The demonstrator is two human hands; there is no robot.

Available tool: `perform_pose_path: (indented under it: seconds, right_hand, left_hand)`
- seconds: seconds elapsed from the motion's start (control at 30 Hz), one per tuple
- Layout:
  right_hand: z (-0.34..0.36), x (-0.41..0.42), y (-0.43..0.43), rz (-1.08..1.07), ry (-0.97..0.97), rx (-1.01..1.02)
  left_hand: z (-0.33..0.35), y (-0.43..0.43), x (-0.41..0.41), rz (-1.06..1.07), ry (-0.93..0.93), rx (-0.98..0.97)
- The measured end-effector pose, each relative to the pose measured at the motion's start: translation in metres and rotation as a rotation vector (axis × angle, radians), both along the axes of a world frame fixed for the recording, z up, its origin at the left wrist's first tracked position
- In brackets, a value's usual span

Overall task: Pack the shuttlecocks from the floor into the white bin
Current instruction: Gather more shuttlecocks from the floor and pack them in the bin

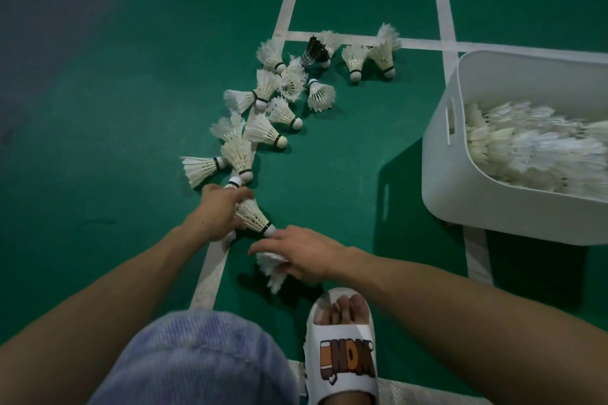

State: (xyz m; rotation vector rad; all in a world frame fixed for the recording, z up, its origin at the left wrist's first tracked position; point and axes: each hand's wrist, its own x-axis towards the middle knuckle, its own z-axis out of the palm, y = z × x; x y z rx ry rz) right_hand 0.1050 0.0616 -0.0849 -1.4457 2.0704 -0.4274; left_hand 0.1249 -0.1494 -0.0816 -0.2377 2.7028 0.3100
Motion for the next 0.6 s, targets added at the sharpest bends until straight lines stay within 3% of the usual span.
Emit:
perform_pose_path:
  seconds: [0.17,0.4,0.6]
  right_hand:
    - [0.011,-0.022,0.011,-0.149,-0.097,-0.035]
    - [0.06,-0.06,0.035,-0.24,-0.038,-0.115]
    - [0.128,-0.102,0.069,-0.294,0.075,-0.191]
  left_hand:
    - [0.001,0.002,0.001,0.01,-0.012,-0.013]
    - [0.022,0.018,-0.007,-0.004,-0.034,-0.032]
    - [0.078,0.044,-0.03,-0.058,0.006,0.039]
